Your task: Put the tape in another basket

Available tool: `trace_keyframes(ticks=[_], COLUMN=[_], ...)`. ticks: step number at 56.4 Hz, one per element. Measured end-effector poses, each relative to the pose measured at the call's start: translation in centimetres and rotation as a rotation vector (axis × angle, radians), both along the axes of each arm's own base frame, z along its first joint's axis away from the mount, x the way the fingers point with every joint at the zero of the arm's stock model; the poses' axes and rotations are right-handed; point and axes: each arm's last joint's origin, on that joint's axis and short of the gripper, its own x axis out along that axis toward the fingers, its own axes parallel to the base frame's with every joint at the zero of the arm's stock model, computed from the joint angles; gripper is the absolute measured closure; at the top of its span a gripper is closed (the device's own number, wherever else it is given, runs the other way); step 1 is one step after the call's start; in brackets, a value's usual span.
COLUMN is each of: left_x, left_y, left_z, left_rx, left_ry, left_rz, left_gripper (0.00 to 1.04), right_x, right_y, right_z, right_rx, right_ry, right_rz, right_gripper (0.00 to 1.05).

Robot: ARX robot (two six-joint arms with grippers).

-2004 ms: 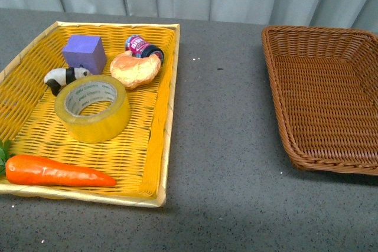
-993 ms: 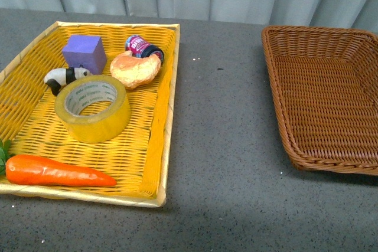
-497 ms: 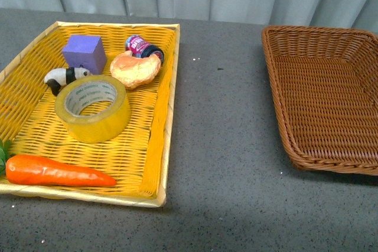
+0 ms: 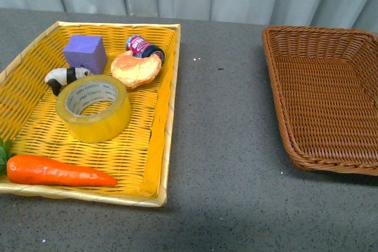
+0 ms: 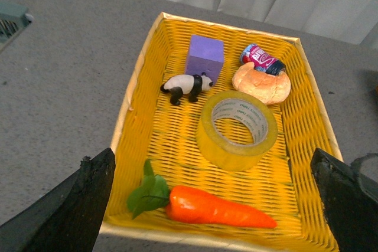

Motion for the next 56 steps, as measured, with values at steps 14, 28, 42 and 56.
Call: trace_keyframes(ticks=[14,28,42,56], left_x=[9.4,13.6,16.4,18.2], left_y=[-1.5,-1.9,-2.0,-2.1], left_z=[-3.3,-7.3,-8.3,-9.5], left_rx=[-0.15,-0.14,-0.142,-0.142], left_ry=[0.266,0.439,0.469,0.524], left_rz=[0.059,0.092,0.101,0.1], left_gripper=[0.07,0.07,0.07,0.07], right_x=[0.0,0.0,0.0,0.0], right_y=[0.0,0.0,0.0,0.0], right_z=[0.0,0.0,0.0,0.0], right_rx=[0.0,0.0,0.0,0.0], right_ry=[0.0,0.0,0.0,0.0], right_rz=[0.0,0.0,0.0,0.0], right_gripper=[0.09,0.09,0.09,0.09])
